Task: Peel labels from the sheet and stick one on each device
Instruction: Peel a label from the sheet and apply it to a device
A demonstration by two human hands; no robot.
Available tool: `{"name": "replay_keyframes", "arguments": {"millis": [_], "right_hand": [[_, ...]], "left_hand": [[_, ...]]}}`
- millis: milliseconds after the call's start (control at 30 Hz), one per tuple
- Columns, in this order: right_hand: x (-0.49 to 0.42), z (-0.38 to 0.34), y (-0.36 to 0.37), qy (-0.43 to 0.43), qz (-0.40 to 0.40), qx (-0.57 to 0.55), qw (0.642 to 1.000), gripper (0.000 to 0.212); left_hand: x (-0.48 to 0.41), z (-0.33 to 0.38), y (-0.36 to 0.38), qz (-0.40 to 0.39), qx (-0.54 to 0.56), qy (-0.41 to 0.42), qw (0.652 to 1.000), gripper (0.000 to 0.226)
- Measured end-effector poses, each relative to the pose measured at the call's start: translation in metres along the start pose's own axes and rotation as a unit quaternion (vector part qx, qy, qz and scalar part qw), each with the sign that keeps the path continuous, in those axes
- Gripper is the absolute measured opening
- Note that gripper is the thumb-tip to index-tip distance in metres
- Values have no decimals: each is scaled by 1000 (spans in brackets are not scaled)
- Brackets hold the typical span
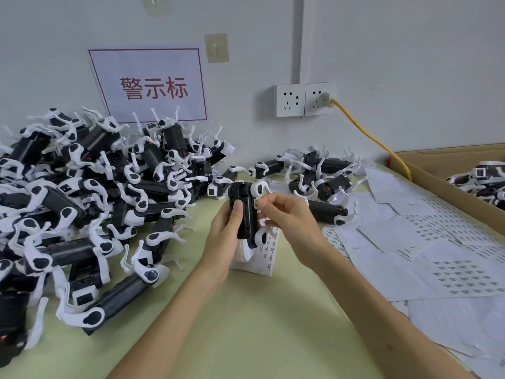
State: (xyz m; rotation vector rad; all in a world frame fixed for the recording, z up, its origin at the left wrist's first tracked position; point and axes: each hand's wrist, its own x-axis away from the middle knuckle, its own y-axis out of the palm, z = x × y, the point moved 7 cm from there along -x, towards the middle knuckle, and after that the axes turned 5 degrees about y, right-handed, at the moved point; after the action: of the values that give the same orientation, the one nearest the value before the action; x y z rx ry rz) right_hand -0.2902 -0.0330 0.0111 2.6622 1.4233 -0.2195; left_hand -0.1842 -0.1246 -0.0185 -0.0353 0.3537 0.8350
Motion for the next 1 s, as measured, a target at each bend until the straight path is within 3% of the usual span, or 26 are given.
{"name": "replay_keyframes", "arguments": {"millis": [400,1000], "right_hand": [[1,-1,0,-15,14,-11,1000,15],[0,0,-1,-30,32,4,999,11]], "left_hand": [[2,8,1,13,-24,50,998,24],[0,7,-2,22,-47,79,996,32]]}}
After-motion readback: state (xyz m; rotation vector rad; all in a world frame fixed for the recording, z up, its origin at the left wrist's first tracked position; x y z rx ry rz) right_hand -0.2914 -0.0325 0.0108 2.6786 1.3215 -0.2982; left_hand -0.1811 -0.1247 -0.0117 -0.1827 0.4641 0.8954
